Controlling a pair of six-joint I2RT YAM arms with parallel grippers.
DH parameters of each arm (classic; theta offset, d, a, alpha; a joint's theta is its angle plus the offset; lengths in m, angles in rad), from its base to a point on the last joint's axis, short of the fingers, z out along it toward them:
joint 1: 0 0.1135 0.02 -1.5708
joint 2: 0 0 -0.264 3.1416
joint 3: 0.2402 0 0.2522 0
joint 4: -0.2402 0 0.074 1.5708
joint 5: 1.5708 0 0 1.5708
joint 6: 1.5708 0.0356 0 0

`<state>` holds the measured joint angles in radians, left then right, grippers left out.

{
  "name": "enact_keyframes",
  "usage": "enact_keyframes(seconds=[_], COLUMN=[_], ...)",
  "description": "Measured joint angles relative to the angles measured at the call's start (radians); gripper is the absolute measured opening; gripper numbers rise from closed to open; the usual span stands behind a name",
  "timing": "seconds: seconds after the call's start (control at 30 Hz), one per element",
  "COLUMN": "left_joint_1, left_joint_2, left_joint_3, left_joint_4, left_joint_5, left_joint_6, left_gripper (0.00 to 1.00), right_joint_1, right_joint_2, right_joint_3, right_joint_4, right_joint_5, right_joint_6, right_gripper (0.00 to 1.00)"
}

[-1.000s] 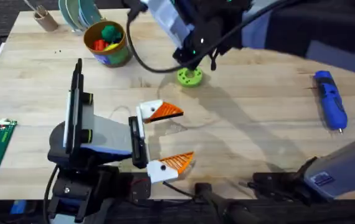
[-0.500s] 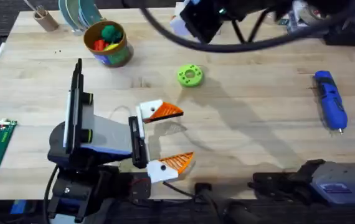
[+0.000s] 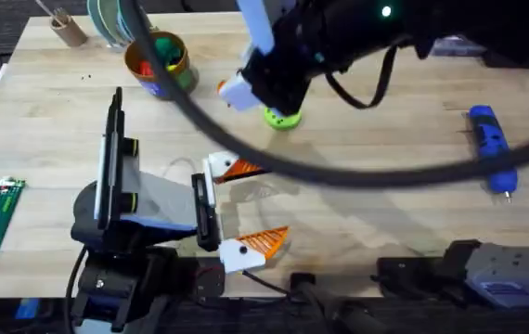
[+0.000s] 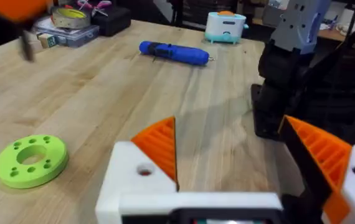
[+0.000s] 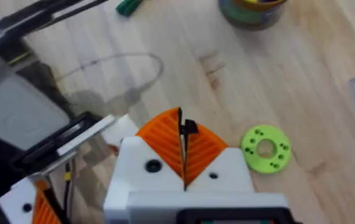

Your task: Pick up the gripper from the table and insert it into the empty holder that is missing its gripper. Then pick up a screw, insert it into the mounting hole, and use the screwdriver to tighten it. Finally, clean up the table by picking up the vegetable and placing it into the bucket.

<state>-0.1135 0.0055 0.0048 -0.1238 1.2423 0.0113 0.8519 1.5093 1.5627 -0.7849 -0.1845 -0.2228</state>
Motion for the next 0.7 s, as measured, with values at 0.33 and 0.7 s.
enact_keyframes(seconds=[0.33,0.7], left_joint_1=[0.0,0.0], left_joint_2=[0.0,0.0], left_joint_3=[0.0,0.0], left_joint_4=[0.0,0.0], left_joint_5=[0.0,0.0], left_joint_6=[0.0,0.0], left_gripper=[0.993,0.992], right_joint_1=[0.066,0.091], right_joint_2=[0.0,0.0], right_joint_3=[0.0,0.0], right_joint_4=[-0.064,-0.111], right_joint_5=[-0.005,-0.005], right_joint_6=[0.042,0.044], right_gripper=[0.008,0.008])
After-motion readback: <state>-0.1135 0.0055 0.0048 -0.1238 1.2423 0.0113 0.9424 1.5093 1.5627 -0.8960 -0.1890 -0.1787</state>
